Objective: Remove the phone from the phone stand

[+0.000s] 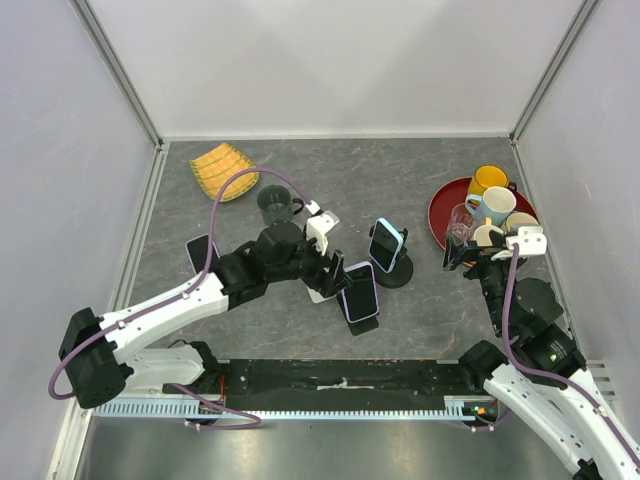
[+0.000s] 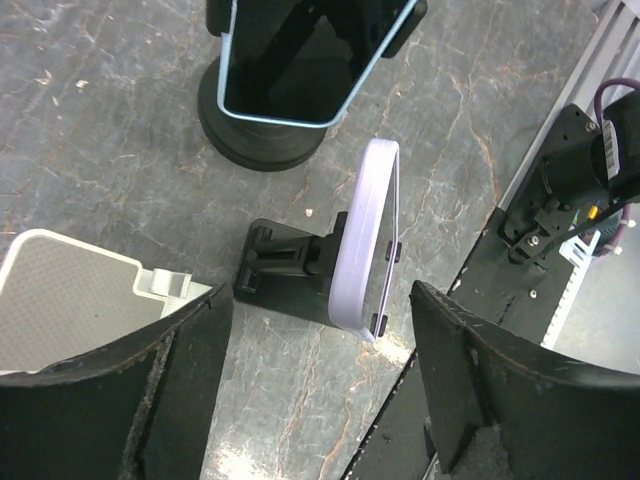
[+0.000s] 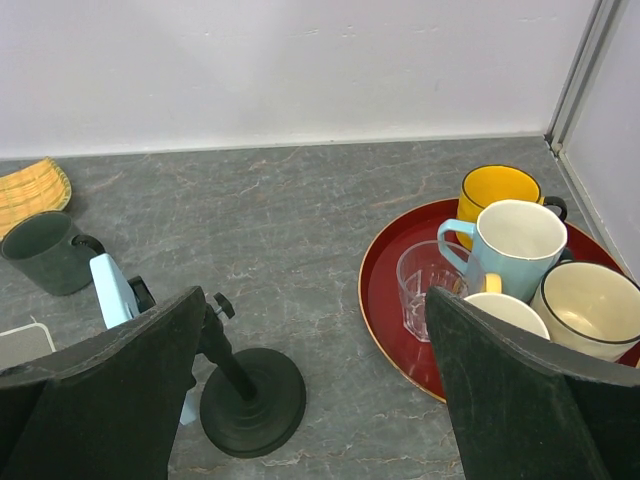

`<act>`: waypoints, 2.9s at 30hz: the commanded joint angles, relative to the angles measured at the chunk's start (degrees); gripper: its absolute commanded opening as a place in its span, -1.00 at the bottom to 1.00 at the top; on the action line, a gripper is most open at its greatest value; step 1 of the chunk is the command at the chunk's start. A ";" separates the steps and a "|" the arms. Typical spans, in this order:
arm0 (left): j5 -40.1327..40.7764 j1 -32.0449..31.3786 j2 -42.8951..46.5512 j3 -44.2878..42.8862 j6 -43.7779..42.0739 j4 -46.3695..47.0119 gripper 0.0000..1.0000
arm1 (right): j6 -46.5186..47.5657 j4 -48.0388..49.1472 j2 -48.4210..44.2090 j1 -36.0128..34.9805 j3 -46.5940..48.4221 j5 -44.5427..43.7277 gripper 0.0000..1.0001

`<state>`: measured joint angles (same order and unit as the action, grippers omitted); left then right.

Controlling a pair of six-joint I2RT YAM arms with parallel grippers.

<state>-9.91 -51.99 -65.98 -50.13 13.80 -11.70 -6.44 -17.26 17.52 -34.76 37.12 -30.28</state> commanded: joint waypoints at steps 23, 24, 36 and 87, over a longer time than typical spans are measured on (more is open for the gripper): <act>-11.27 -0.40 -3.55 2.58 5.44 11.18 -0.63 | -0.33 1.44 1.91 -0.30 0.23 0.93 0.96; -11.44 -0.40 -3.29 2.32 5.97 11.26 -0.74 | -0.33 1.44 1.82 -0.30 0.23 0.93 0.96; -7.58 -0.22 2.52 -1.62 9.14 9.09 -0.96 | -0.33 1.26 1.82 -0.30 0.32 1.19 0.96; -7.05 56.38 -25.34 -18.60 -0.79 -28.55 -0.96 | -0.95 1.35 1.47 -0.31 0.41 3.74 0.96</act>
<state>-16.84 4.62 -88.75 -65.87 16.56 -40.86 -6.52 -17.26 19.20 -34.76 37.10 -26.89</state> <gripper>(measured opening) 0.220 0.982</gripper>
